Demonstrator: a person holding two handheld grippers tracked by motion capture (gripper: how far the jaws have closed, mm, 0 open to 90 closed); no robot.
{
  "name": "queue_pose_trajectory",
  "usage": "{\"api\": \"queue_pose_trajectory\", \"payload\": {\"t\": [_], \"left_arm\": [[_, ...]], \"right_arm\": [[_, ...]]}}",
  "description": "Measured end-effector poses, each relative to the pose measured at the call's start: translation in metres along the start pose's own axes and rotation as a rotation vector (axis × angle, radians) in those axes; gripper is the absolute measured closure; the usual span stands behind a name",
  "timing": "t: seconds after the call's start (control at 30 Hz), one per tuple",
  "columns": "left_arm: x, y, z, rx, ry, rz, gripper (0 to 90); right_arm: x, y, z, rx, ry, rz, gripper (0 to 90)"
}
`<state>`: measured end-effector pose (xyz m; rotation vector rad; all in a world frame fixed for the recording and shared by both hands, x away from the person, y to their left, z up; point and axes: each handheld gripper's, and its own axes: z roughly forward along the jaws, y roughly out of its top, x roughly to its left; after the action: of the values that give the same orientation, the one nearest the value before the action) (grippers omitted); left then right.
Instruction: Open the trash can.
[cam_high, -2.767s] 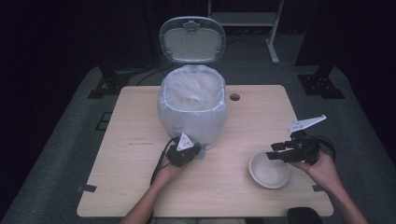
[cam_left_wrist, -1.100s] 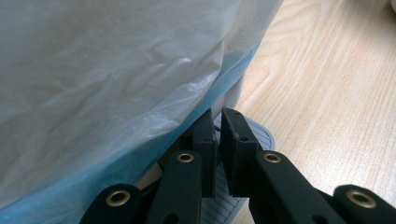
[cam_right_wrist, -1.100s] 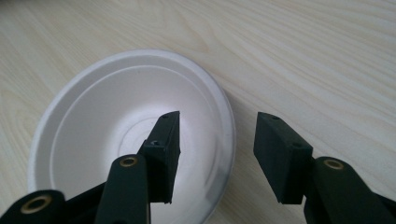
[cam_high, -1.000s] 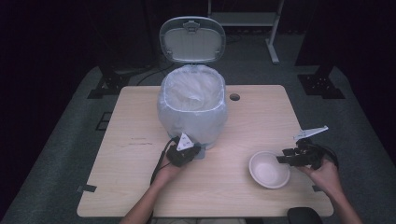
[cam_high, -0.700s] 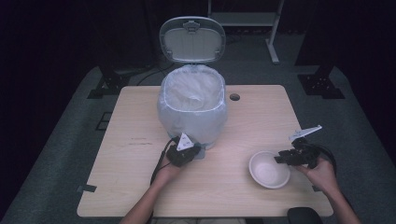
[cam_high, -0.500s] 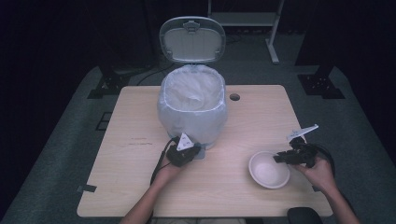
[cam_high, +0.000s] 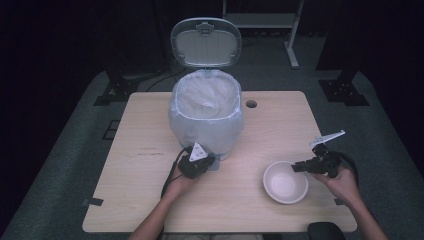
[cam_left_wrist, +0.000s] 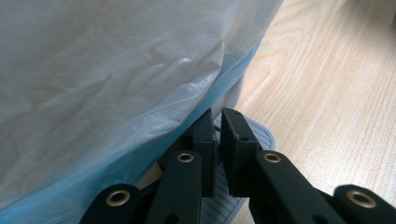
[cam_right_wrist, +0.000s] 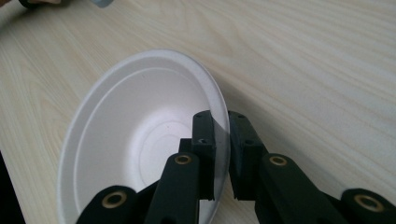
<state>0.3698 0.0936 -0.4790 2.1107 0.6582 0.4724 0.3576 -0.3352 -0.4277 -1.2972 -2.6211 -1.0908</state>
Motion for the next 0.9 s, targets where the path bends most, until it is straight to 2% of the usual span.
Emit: {"api": "queue_pose_trajectory", "payload": {"t": [0.17, 0.73, 0.77, 0.9], "left_arm": [[0.0, 0.0, 0.0, -0.002, 0.0, -0.001, 84.7], [0.0, 0.0, 0.0, 0.0, 0.001, -0.001, 84.5], [-0.001, 0.0, 0.0, 0.001, -0.008, -0.021, 84.5], [0.0, 0.0, 0.0, 0.004, -0.004, -0.008, 84.5]], "right_arm": [[0.006, 0.01, -0.008, -0.023, 0.007, -0.016, 82.6], [0.039, 0.06, -0.044, -0.077, 0.014, -0.118, 82.9], [0.041, 0.062, -0.045, -0.079, 0.013, -0.124, 82.9], [0.049, 0.073, -0.051, -0.08, 0.015, -0.142, 82.9]]}}
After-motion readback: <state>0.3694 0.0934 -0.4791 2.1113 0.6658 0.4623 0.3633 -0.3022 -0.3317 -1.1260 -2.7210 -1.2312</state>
